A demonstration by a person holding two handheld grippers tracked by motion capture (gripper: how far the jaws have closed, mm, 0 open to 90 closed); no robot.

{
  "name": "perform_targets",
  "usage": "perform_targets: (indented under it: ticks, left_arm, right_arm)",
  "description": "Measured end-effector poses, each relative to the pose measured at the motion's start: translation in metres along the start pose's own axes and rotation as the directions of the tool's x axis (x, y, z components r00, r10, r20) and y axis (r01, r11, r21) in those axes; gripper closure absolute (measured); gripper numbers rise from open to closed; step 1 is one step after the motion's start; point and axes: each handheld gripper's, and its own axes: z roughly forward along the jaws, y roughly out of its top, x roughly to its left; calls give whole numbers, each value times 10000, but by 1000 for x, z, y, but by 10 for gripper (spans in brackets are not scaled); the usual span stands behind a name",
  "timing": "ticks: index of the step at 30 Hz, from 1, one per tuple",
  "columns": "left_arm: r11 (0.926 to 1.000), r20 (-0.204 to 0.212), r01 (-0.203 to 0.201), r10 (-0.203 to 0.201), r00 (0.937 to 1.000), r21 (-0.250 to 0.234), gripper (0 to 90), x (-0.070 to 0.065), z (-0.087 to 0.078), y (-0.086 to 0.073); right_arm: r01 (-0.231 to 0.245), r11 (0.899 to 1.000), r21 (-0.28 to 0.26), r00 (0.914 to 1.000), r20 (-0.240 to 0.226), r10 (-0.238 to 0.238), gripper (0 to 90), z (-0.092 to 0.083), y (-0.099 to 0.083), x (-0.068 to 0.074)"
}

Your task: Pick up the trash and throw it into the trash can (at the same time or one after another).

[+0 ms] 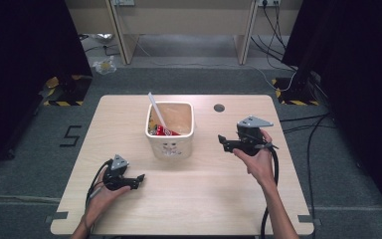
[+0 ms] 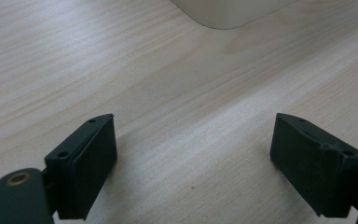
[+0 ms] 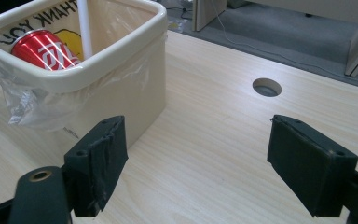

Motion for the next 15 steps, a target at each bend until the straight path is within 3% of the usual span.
perform_targets:
  ticks: [15]
  left_arm:
    - [10000,3,7,-7,10000,17,136,0,0,0]
  right_arm:
    - [183,9998,29,9997,159,-183,197,-9,-12,1]
